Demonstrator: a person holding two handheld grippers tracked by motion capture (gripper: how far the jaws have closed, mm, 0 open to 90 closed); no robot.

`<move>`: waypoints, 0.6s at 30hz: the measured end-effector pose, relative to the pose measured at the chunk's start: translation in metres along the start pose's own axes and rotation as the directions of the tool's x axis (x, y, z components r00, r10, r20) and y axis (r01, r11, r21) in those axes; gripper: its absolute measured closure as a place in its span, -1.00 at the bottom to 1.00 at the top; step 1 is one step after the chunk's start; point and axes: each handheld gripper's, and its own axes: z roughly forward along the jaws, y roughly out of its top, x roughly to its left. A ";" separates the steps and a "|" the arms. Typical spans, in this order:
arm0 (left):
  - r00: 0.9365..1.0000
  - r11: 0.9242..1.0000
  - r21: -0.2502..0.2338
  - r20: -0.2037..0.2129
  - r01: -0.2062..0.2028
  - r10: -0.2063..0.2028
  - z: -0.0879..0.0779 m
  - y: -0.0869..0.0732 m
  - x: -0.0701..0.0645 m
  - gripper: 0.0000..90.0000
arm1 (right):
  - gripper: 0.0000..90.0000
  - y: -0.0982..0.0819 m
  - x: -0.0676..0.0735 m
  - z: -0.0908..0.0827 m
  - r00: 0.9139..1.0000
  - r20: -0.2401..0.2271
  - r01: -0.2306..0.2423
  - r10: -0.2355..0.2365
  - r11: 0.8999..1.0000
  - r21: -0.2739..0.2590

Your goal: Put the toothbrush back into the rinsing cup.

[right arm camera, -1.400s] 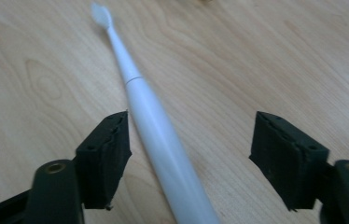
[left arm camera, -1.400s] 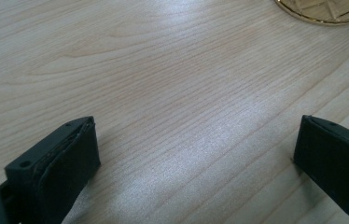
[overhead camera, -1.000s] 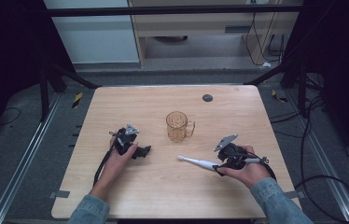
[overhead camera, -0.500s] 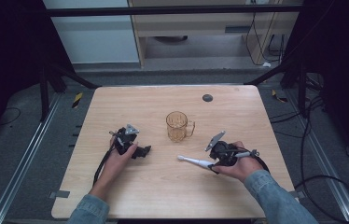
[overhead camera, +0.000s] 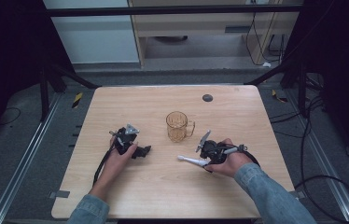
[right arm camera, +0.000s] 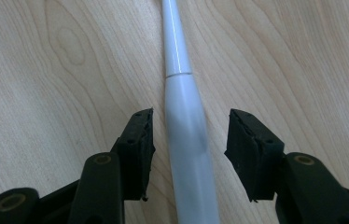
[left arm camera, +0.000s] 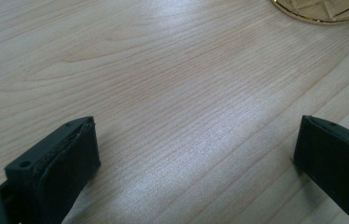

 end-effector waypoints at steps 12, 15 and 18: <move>1.000 1.000 0.001 0.001 -0.004 0.004 0.000 0.000 0.001 -1.00 | 0.22 0.012 -0.002 0.013 0.998 -0.039 0.046 -0.043 0.996 0.075; 1.000 1.000 0.001 0.001 -0.005 0.005 0.000 0.000 0.001 -1.00 | 0.23 0.013 -0.002 0.016 0.998 -0.044 0.052 -0.048 0.995 0.091; 1.000 1.000 0.001 0.001 -0.005 0.005 0.000 0.000 0.001 -1.00 | 0.25 0.013 -0.003 0.018 0.997 -0.050 0.055 -0.051 0.994 0.095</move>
